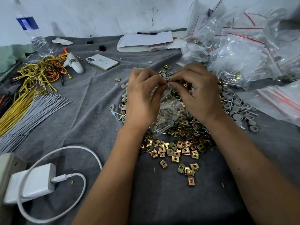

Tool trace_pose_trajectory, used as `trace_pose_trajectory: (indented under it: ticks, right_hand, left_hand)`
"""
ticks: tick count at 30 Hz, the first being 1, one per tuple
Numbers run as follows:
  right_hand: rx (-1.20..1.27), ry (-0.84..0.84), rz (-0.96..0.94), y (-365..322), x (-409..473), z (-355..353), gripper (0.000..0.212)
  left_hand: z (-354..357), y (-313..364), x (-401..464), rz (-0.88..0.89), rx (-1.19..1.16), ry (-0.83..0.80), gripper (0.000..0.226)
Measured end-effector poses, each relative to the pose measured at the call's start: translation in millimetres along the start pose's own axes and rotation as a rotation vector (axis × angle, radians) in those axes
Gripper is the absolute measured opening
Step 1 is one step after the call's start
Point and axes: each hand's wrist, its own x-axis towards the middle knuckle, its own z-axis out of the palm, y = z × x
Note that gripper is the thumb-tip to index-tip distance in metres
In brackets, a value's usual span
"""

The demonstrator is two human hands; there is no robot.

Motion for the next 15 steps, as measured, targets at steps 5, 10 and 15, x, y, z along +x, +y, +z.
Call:
trace_pose_trajectory:
  ticks: [5,10,15]
  right_hand:
    - [0.032,-0.079,0.045,-3.5,-0.4,0.6,0.008]
    - [0.03,-0.141,0.06,-4.3,-1.7,1.5,0.008]
    - [0.046,-0.143,0.051,-3.3,-1.8,1.9,0.01]
  left_hand:
    - [-2.5,3.2,-0.3,-0.001,-0.022,-0.049,0.003]
    - [-3.5,-2.5,-0.1,-0.062,-0.06,-0.113,0.005]
    - [-4.2,-3.1,0.4,-0.077,-0.061,-0.099,0.005]
